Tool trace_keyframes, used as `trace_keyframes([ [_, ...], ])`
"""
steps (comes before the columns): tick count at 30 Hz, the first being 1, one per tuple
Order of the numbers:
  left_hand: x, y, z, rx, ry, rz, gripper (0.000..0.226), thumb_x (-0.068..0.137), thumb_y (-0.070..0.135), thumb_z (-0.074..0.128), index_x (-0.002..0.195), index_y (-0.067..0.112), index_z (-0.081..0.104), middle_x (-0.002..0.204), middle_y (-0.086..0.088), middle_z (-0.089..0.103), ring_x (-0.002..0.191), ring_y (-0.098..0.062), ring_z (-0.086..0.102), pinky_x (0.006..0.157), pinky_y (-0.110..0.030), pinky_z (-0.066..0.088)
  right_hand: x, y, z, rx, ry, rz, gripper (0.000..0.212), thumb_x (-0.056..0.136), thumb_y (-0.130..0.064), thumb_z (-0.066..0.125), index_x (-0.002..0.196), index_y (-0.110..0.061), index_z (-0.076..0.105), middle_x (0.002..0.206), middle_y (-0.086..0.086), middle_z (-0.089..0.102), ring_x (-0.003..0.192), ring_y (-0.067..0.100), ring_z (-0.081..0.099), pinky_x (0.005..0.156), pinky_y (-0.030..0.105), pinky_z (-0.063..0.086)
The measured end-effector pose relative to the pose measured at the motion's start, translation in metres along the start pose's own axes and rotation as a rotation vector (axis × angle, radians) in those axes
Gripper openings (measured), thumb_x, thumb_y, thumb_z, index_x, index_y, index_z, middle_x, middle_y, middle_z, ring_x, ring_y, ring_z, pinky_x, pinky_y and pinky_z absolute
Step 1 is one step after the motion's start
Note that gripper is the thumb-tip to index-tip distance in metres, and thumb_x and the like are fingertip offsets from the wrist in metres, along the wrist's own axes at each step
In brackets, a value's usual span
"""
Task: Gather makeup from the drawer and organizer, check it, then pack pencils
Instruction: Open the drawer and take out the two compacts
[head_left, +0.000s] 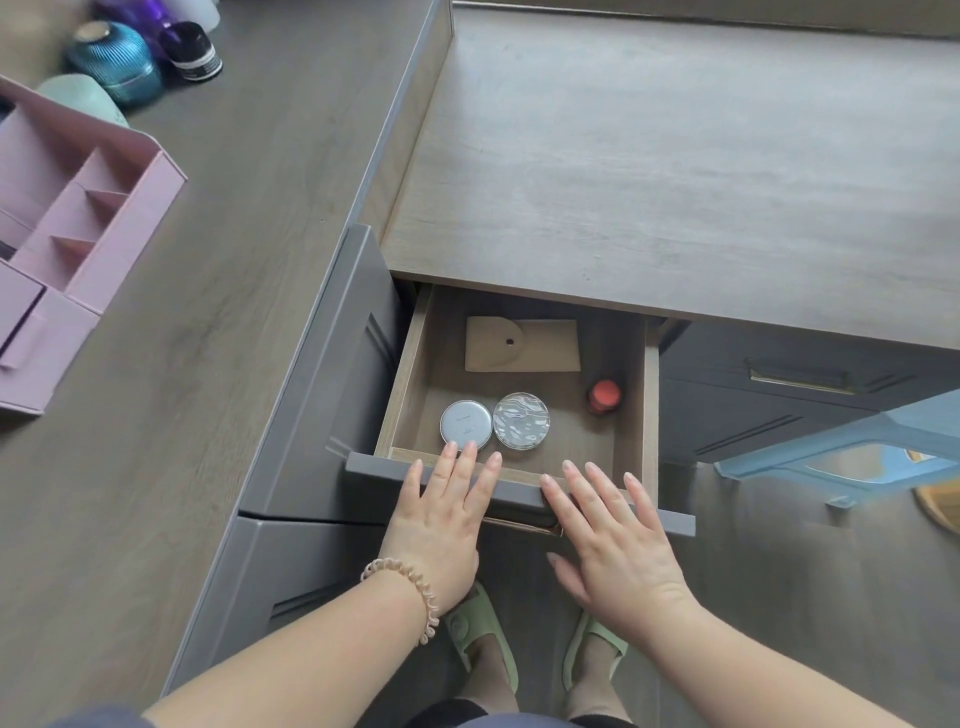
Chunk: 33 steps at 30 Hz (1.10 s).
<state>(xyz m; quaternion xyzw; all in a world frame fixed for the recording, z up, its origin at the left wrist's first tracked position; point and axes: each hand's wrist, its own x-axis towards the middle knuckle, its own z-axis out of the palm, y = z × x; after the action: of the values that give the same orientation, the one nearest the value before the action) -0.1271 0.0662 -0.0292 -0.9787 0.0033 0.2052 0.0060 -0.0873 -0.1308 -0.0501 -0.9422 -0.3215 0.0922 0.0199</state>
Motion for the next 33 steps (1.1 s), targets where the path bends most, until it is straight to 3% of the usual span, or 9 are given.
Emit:
trace_keyframes([
  [3,-0.005,0.000,-0.003,0.008,-0.041,0.018,0.085,0.092,0.035,0.038,0.141,0.023,-0.030,0.158,-0.005,-0.020,0.145,-0.024,-0.017,0.115,-0.050,-0.006,0.013,0.004,-0.009,0.037,0.094,0.030,0.068,0.081,-0.053,0.045,0.141,-0.023,0.038,0.143,0.005,0.048,0.131,0.025,0.046,0.109,0.047,0.021],
  [5,-0.006,0.000,-0.009,-0.053,-0.032,0.021,0.082,0.089,0.049,0.036,0.148,0.022,-0.013,0.160,-0.006,-0.006,0.147,-0.022,-0.005,0.114,-0.050,-0.007,0.033,0.009,-0.018,0.056,0.157,0.063,0.066,0.082,-0.052,0.044,0.142,-0.024,0.036,0.145,0.004,0.046,0.132,0.025,0.043,0.110,0.047,0.020],
  [8,0.011,-0.005,-0.029,-0.136,0.225,0.017,0.076,0.081,0.059,0.037,0.145,0.018,0.031,0.149,-0.004,0.041,0.139,-0.021,0.034,0.111,-0.047,0.009,0.067,0.020,-0.026,0.039,0.206,0.076,0.065,0.084,-0.049,0.046,0.143,-0.025,0.032,0.146,0.005,0.044,0.134,0.026,0.041,0.111,0.045,0.017],
  [9,0.024,-0.009,-0.035,-0.153,0.306,-0.005,0.073,0.082,0.057,0.037,0.143,0.018,0.035,0.146,-0.003,0.045,0.137,-0.020,0.038,0.110,-0.046,0.013,0.080,0.023,-0.025,0.028,0.203,0.069,0.066,0.084,-0.046,0.052,0.143,-0.025,0.032,0.146,0.006,0.043,0.134,0.027,0.040,0.110,0.045,0.016],
  [11,0.058,-0.020,-0.046,-0.170,0.255,-0.062,0.068,0.088,0.049,0.038,0.147,0.020,0.022,0.154,-0.001,0.031,0.142,-0.018,0.026,0.114,-0.045,0.012,0.103,0.027,-0.020,-0.004,0.146,0.067,0.072,0.080,-0.042,0.062,0.143,-0.026,0.032,0.148,0.006,0.040,0.136,0.029,0.037,0.111,0.047,0.013],
  [14,0.103,-0.026,-0.036,-0.026,-0.036,-0.112,0.076,0.089,0.037,0.047,0.149,0.019,0.005,0.158,-0.006,0.013,0.145,-0.023,0.014,0.115,-0.049,0.011,0.127,0.026,-0.005,-0.046,0.010,0.068,0.078,0.080,-0.043,0.061,0.146,-0.030,0.021,0.154,0.005,0.028,0.142,0.030,0.024,0.114,0.051,0.005],
  [19,0.143,-0.028,0.004,-0.022,-0.298,-0.200,0.100,0.076,0.035,0.066,0.149,0.015,0.001,0.157,-0.014,0.011,0.141,-0.033,0.021,0.113,-0.052,0.014,0.145,0.024,0.029,-0.053,-0.155,-0.002,0.088,0.079,-0.050,0.060,0.148,-0.032,0.009,0.157,0.005,0.018,0.143,0.031,0.015,0.114,0.053,-0.002],
  [27,0.161,-0.025,0.023,0.161,-0.342,-0.190,0.067,0.092,0.023,0.041,0.149,0.010,0.007,0.157,-0.018,0.014,0.136,-0.039,0.030,0.114,-0.058,0.005,0.156,0.023,0.057,-0.044,-0.203,-0.087,0.085,0.083,-0.037,0.061,0.148,-0.029,0.008,0.155,0.011,0.020,0.136,0.032,0.031,0.114,0.052,-0.003],
  [33,0.157,-0.025,0.023,0.138,-0.207,-0.101,0.057,0.091,0.012,0.038,0.144,0.003,0.021,0.133,-0.014,0.048,0.118,-0.032,0.051,0.113,-0.061,0.007,0.156,0.021,0.061,-0.021,-0.152,-0.086,0.070,0.084,-0.019,0.056,0.145,-0.026,0.022,0.148,0.015,0.034,0.119,0.034,0.050,0.113,0.058,-0.001],
])
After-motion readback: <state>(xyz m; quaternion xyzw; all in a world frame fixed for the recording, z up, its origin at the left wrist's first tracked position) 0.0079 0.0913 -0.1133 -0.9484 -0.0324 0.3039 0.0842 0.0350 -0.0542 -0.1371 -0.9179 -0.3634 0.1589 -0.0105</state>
